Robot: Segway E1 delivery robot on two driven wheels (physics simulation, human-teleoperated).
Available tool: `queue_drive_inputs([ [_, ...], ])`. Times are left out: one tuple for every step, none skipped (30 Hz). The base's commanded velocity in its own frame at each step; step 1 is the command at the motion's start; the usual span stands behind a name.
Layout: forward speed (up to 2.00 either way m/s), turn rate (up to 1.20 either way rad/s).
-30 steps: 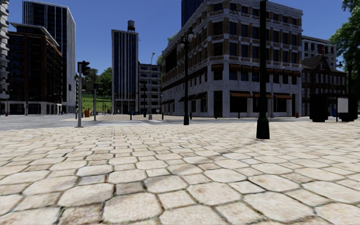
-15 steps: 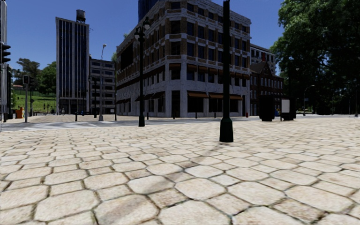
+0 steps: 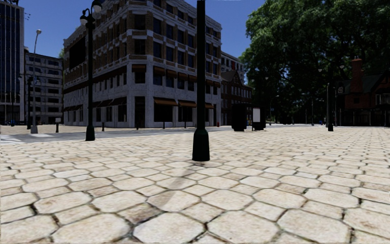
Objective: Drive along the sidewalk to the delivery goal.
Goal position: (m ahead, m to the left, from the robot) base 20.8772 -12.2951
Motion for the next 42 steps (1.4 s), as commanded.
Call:
queue_drive_inputs([
  [2.00, -0.59],
  [2.00, -0.59],
  [2.00, -0.59],
  [2.00, -0.59],
  [2.00, -0.59],
  [2.00, -0.59],
  [2.00, -0.59],
  [2.00, -0.59],
  [2.00, -0.59],
  [2.00, -0.59],
  [2.00, -0.59],
  [2.00, -0.59],
  [2.00, -0.59],
  [2.00, -0.59],
  [2.00, -0.59],
  [2.00, -0.59],
  [2.00, -0.59],
  [2.00, -0.59],
  [2.00, -0.59],
  [2.00, -0.59],
  [2.00, -0.59],
  [2.00, -0.59],
  [2.00, -0.59],
  [2.00, -0.59],
  [2.00, -0.59],
  [2.00, -0.56],
  [2.00, -0.56],
  [2.00, -0.10],
  [2.00, 0.00],
  [2.00, 0.00],
  [2.00, 0.00],
  [2.00, 0.00],
  [2.00, 0.00],
  [2.00, 0.00],
  [2.00, 0.00],
  [2.00, 0.00],
  [2.00, 0.00],
  [2.00, 0.00],
  [2.00, 0.00],
  [2.00, 0.00],
  [2.00, 0.00],
  [2.00, 0.00],
])
